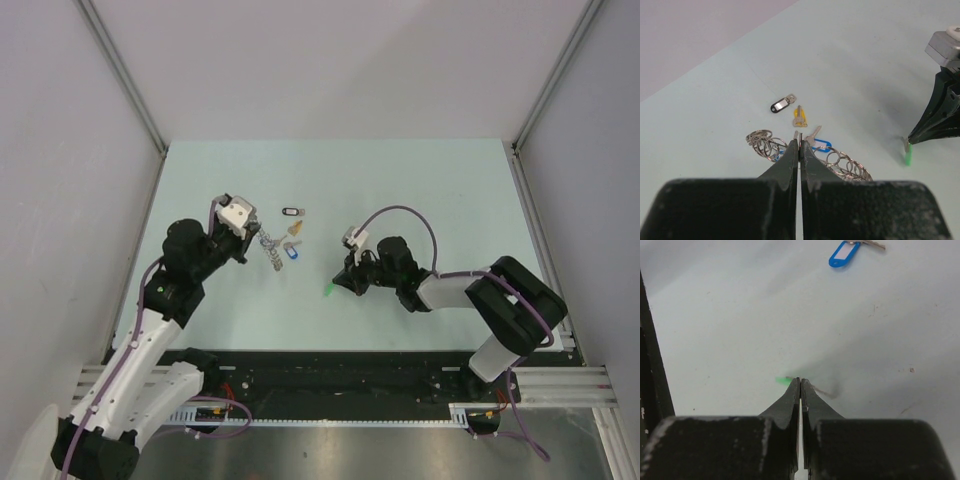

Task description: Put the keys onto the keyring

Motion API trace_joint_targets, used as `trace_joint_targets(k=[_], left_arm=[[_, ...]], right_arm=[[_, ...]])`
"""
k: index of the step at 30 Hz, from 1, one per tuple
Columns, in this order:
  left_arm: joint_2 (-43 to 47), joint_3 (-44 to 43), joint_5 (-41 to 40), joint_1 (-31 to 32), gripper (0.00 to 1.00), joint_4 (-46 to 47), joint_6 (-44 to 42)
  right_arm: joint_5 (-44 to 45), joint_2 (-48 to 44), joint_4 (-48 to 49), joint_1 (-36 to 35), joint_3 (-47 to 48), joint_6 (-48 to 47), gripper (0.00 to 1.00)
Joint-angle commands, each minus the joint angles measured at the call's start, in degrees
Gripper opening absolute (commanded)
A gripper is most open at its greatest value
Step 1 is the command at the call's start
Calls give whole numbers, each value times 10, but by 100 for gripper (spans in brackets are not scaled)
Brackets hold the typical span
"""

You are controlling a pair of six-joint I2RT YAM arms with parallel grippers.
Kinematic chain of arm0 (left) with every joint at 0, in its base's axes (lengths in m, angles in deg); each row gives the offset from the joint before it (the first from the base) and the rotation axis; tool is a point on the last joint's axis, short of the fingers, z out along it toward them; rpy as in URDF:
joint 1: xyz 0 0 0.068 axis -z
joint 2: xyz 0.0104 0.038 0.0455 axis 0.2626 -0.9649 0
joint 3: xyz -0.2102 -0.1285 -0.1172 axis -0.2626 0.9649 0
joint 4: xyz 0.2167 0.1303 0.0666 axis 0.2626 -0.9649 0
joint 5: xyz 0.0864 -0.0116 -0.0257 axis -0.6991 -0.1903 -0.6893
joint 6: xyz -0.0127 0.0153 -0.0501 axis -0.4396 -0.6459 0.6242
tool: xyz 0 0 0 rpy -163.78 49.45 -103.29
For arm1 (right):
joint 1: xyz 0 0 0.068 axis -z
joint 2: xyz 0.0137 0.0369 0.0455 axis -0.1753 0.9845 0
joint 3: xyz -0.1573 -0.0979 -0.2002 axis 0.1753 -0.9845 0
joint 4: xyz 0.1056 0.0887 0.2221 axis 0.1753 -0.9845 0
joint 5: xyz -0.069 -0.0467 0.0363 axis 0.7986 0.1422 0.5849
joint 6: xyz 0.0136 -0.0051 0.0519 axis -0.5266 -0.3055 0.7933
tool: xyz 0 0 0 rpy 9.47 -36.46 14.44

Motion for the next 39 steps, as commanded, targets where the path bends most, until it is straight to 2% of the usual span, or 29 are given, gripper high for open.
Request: trace_joint_targets(k=[1, 13, 18, 21, 25, 29, 33, 39], left_arm=[[18, -2, -32, 1, 0, 43, -5], [23, 2, -46, 1, 1, 45, -5], [25, 3, -53, 1, 0, 43, -8], [25, 3, -54, 1, 0, 42, -8], [26, 1, -54, 1, 0, 43, -8], [32, 3, -57, 1, 0, 43, -8], [36, 3, -76, 1, 0, 42, -6], [38, 3, -106, 1, 0, 40, 1]], right_arm=[[53, 8, -73, -21, 57, -62, 2], [99, 74, -180, -56, 137, -85, 8], [124, 72, -233, -66, 161, -79, 10], [146, 58, -272, -66, 171, -66, 16], [169, 40, -368, -67, 208, -63, 30], [195, 26, -439, -69, 249, -48, 36], [245, 39, -505, -83, 310, -14, 38], [336, 63, -485, -115, 339, 94, 41]])
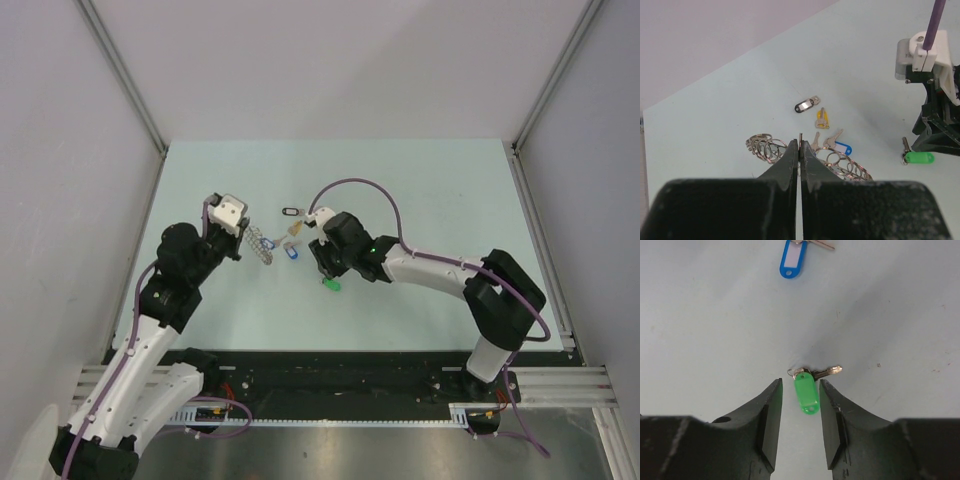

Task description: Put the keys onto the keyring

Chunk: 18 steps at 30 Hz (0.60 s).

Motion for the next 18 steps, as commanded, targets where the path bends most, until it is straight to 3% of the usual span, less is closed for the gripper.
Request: trace_joint_targets(k=[1, 13, 18], left_arm=[[12, 1, -32, 1, 0, 34, 1], [16, 1, -44, 1, 0, 36, 4], [16, 1, -40, 1, 0, 37, 4]], right_arm=[[87, 17, -5, -26, 23, 96, 43], [155, 101, 42, -57, 45, 98, 48], [158, 106, 29, -60, 45, 81, 42]])
